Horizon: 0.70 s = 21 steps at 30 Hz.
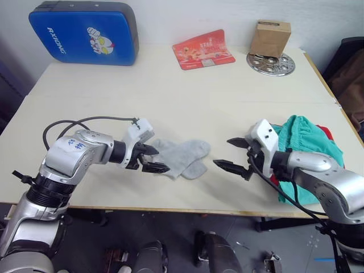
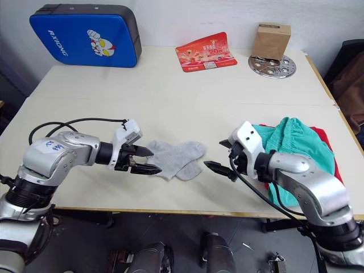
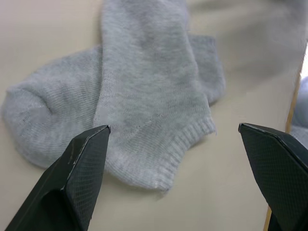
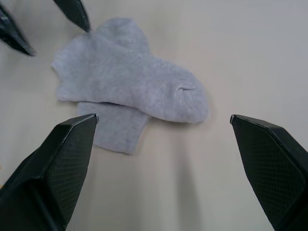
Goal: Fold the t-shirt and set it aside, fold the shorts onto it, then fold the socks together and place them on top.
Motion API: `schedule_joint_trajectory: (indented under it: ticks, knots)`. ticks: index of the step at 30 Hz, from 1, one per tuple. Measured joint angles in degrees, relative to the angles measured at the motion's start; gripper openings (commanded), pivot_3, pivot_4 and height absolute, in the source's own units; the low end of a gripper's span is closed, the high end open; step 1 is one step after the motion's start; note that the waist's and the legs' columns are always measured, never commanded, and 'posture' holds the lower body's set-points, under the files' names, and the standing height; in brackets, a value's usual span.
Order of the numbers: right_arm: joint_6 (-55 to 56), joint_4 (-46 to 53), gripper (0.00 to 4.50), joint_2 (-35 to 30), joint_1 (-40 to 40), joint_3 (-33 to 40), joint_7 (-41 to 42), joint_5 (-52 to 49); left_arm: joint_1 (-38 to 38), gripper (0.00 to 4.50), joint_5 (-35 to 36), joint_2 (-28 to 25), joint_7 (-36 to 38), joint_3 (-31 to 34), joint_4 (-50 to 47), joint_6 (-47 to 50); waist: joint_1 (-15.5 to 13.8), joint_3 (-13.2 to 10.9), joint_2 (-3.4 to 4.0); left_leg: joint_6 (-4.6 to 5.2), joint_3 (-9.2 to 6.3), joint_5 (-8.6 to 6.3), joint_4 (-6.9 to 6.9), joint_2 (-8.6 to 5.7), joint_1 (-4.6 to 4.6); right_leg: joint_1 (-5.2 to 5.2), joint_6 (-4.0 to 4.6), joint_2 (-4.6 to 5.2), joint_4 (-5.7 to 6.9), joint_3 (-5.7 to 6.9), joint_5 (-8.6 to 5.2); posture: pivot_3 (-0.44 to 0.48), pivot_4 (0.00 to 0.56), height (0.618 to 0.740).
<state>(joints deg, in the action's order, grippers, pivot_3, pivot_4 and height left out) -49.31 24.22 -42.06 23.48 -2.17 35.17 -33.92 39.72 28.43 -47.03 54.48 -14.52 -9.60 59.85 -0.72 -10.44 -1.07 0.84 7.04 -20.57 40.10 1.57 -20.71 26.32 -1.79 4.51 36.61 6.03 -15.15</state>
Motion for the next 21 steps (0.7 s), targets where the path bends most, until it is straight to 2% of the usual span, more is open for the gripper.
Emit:
schedule_joint_trajectory:
  ticks: [2,5,8,12,18,20,21]
  knots:
    - [-0.04,-2.16,4.5,1.02,1.47,-1.05,-0.59,1.32,0.0,4.48,-1.61,-1.52,3.74,-1.16,1.41,-4.91,0.05,0.0,0.0,0.0,-0.01,0.0,0.0,0.01,-0.02,0.02,0.0,-0.01,0.0,0.01,0.0,0.0,0.15,0.74]
    - [-0.39,-6.0,4.5,3.22,3.84,-2.34,-1.13,3.0,-0.11,4.48,-6.2,-3.04,10.07,-2.41,6.45,-18.35,0.1,0.0,0.0,0.01,0.01,0.0,0.0,0.01,-0.04,0.04,0.0,-0.03,-0.01,0.03,0.0,0.0,0.15,0.74]
    - [-1.58,-9.59,4.5,6.26,6.36,-2.58,-1.98,3.83,-0.1,4.48,-8.87,-2.27,14.15,-2.32,13.2,-27.14,0.18,0.0,0.0,0.02,0.02,0.0,0.01,0.02,-0.07,0.06,0.0,-0.04,0.04,0.04,0.0,0.0,0.15,0.74]
    - [-3.42,-12.81,4.5,10.06,8.87,-2.6,-3.04,4.35,-0.13,4.48,-10.82,1.01,15.19,-2.33,19.32,-30.52,0.49,0.0,0.0,0.06,-0.1,0.02,0.09,0.03,-0.34,0.19,-0.02,-0.03,0.27,0.14,0.01,0.0,0.15,0.74]
    - [-6.43,-16.47,4.5,14.19,10.38,-2.5,-5.06,4.68,-0.21,4.48,-12.95,3.99,15.72,-2.23,22.12,-32.36,0.72,0.0,0.0,0.08,-0.15,0.01,0.09,0.03,-0.4,0.21,-0.02,-0.01,0.25,0.19,0.01,0.0,0.15,0.74]
    - [-7.03,-17.01,4.13,15.24,10.38,-2.5,-5.15,4.75,-0.19,4.5,-13.4,5.49,15.43,-2.23,23.36,-32.55,0.8,0.0,0.0,0.09,-0.14,0.01,0.09,0.03,-0.38,0.2,-0.02,-0.01,0.26,0.18,0.01,0.0,0.15,0.74]
    - [-7.03,-17.43,3.86,15.83,10.38,-2.52,-5.24,4.88,-0.2,4.09,-13.78,6.1,15.1,-2.2,23.95,-32.73,0.81,0.0,0.01,0.09,-0.15,0.01,0.09,0.04,-0.39,0.2,-0.02,-0.02,0.26,0.19,0.01,0.0,0.15,0.74]
